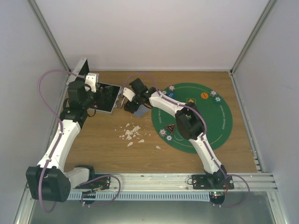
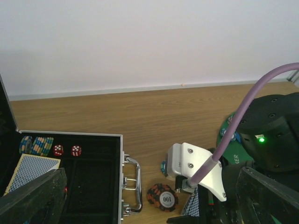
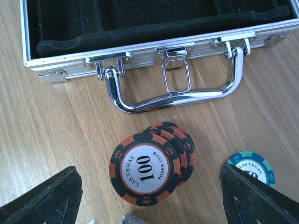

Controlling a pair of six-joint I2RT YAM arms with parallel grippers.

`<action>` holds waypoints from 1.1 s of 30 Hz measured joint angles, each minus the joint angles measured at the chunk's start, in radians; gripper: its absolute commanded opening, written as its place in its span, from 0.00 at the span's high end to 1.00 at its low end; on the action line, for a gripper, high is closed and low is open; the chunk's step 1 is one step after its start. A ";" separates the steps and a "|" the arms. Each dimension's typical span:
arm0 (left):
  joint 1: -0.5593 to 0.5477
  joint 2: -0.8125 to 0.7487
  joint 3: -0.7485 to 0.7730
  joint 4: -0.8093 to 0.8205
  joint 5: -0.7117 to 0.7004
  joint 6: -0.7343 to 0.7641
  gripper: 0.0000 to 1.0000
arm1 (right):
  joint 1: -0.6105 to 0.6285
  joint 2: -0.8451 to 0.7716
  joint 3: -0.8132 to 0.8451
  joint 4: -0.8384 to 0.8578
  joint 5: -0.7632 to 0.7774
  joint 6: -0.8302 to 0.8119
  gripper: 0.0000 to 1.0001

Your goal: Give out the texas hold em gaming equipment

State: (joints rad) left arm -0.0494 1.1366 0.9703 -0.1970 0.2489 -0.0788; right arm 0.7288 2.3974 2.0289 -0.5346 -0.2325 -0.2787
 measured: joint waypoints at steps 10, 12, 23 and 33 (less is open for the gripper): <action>0.006 0.015 0.000 0.000 0.014 -0.007 0.01 | -0.003 0.042 0.037 -0.039 -0.013 -0.031 0.19; 0.006 0.016 0.000 0.001 0.015 -0.007 0.01 | -0.003 0.046 0.052 -0.042 -0.013 -0.032 0.20; 0.006 0.023 0.000 0.001 0.016 -0.008 0.01 | -0.006 0.068 0.090 -0.049 -0.011 -0.047 0.25; 0.006 0.031 0.000 0.000 0.016 -0.008 0.01 | -0.006 0.109 0.113 -0.057 -0.009 -0.050 0.37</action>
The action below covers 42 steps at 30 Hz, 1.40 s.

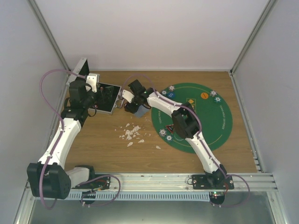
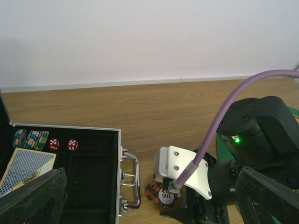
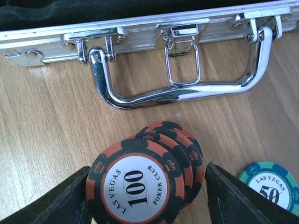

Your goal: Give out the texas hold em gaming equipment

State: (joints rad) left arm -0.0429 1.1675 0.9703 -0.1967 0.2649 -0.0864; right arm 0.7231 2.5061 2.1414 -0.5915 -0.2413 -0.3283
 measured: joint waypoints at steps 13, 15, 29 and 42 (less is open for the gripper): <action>0.000 0.002 0.000 0.000 0.000 0.000 0.01 | -0.001 0.000 0.034 0.001 -0.001 0.000 0.47; 0.000 0.002 0.000 0.000 0.000 0.000 0.01 | -0.001 0.000 0.035 0.000 -0.002 0.000 0.49; 0.000 0.008 0.000 0.000 0.000 0.000 0.01 | -0.001 0.000 0.041 -0.003 -0.004 0.000 0.47; 0.000 0.010 0.000 0.000 0.000 0.000 0.01 | -0.001 0.013 0.043 -0.013 -0.007 0.000 0.52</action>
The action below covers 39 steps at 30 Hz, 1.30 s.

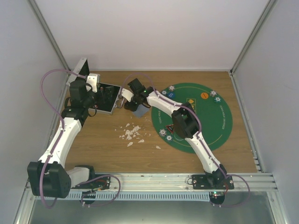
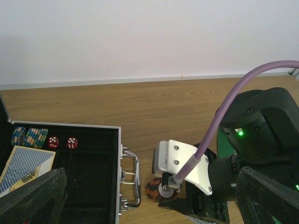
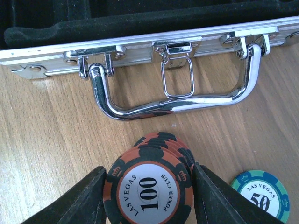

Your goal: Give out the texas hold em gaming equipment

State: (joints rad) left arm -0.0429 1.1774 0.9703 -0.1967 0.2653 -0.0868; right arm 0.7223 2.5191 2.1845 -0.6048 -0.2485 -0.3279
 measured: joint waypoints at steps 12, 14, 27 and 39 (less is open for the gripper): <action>0.000 0.001 0.000 0.000 0.000 0.000 0.01 | 0.000 0.000 0.011 -0.005 -0.012 0.000 0.60; 0.000 0.001 0.000 0.000 0.000 0.000 0.01 | 0.000 0.000 0.013 -0.006 -0.016 0.002 0.59; 0.000 0.004 0.000 0.000 0.000 0.000 0.01 | -0.001 0.000 0.013 -0.008 -0.017 0.002 0.52; 0.000 0.004 0.000 0.000 0.000 0.000 0.01 | -0.003 0.003 0.015 -0.008 -0.016 0.002 0.52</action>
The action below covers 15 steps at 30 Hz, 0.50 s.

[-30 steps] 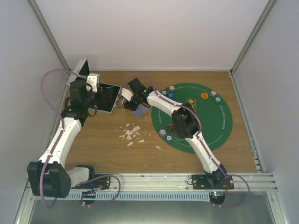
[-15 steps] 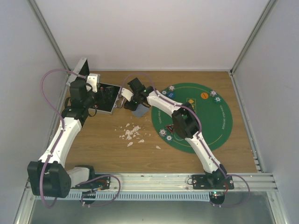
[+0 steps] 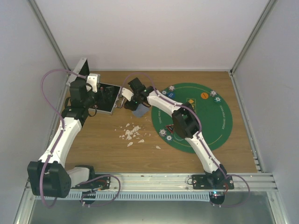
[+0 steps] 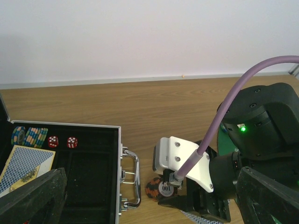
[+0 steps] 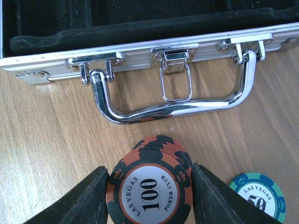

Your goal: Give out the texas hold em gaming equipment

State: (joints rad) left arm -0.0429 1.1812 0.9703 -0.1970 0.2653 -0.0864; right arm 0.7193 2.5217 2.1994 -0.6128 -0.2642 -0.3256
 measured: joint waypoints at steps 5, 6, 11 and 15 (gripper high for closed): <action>0.000 0.000 0.000 0.000 0.000 0.000 0.01 | -0.003 0.001 0.000 0.000 0.000 0.000 0.52; 0.000 0.000 0.000 0.000 0.000 0.000 0.01 | -0.003 0.001 0.000 0.000 0.000 0.000 0.52; 0.000 0.000 0.000 0.000 0.000 0.000 0.01 | -0.003 0.011 0.002 0.000 0.000 0.000 0.53; 0.000 0.000 0.000 0.000 0.000 0.000 0.01 | -0.003 0.013 0.005 0.000 -0.001 0.000 0.56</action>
State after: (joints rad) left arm -0.0429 1.1812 0.9703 -0.1970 0.2649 -0.0864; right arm 0.7158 2.5347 2.2040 -0.6125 -0.2653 -0.3260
